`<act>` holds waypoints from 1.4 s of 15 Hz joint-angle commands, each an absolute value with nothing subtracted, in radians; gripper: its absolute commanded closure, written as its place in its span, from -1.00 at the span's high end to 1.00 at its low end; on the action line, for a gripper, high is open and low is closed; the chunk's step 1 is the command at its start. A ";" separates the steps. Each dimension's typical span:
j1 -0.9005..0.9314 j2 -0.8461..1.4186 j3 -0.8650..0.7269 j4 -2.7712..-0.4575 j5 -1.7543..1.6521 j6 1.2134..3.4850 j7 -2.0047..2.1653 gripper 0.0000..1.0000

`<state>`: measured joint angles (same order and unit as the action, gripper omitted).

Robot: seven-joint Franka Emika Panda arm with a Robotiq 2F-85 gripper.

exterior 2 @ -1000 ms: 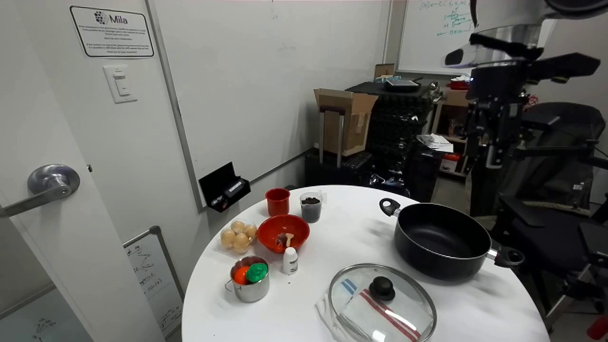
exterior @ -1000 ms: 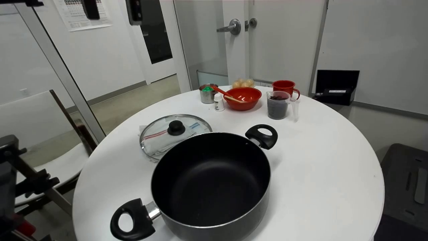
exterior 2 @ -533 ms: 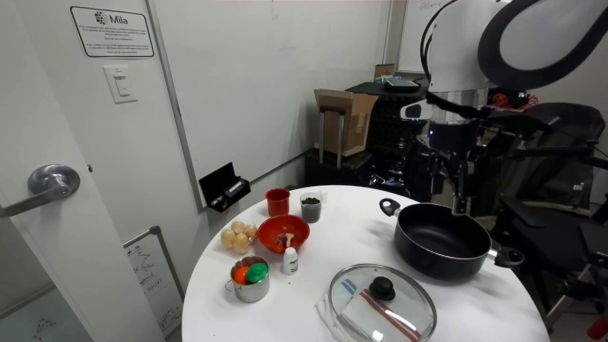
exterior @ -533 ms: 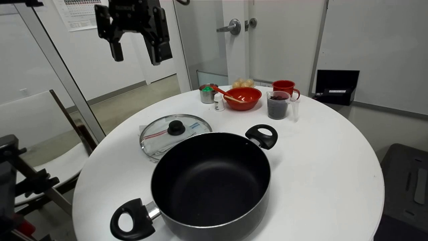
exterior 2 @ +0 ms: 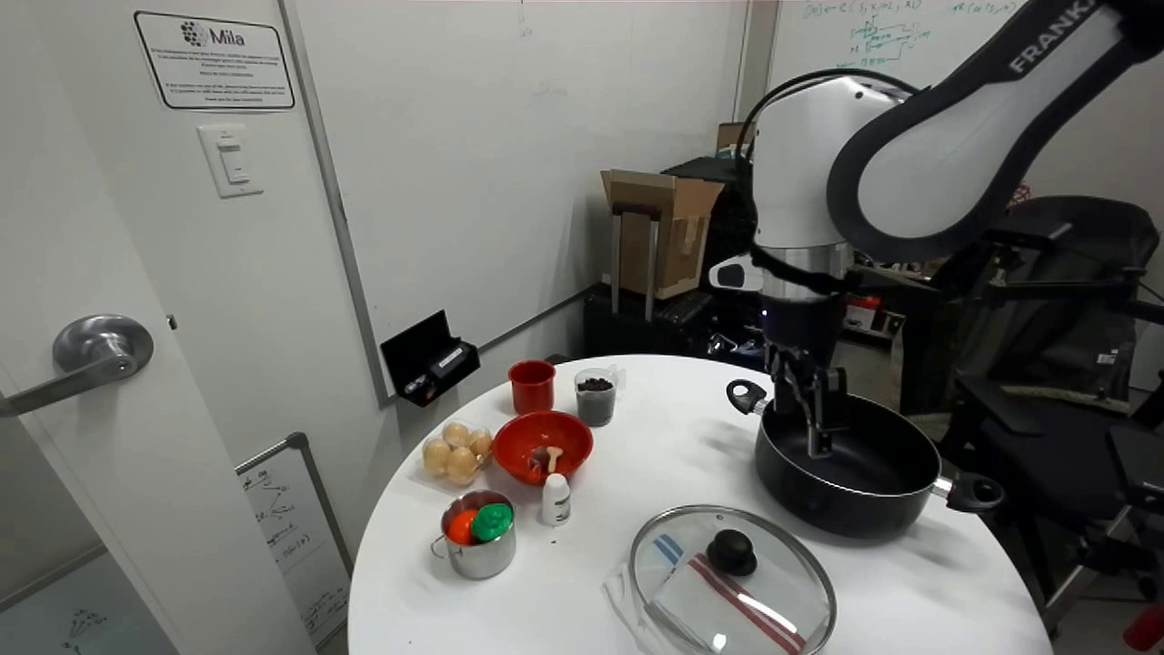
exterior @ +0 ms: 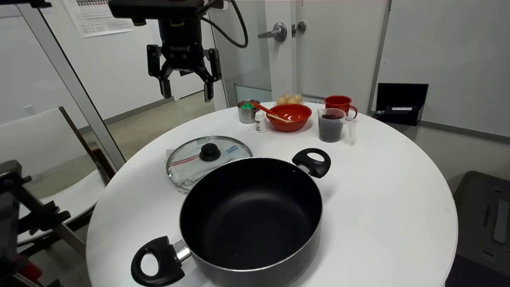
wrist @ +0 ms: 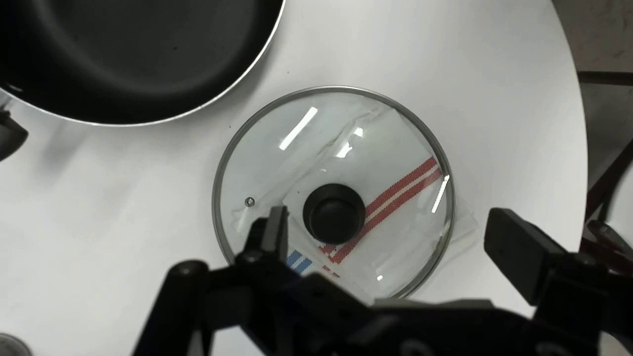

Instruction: Pick up the lid and then place it on the pot

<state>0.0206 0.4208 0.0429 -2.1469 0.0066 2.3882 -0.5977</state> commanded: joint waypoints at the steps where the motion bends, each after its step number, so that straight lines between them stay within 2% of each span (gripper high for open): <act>1: -0.006 0.557 0.079 -2.021 -0.034 2.400 -0.602 1.00; 11: 0.001 0.817 0.107 -1.831 -0.120 2.447 -0.585 1.00; 21: 0.000 0.965 0.125 -1.724 -0.141 2.454 -0.592 1.00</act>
<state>0.0118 0.9181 0.1143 -1.7771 -0.1089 2.4410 -0.5967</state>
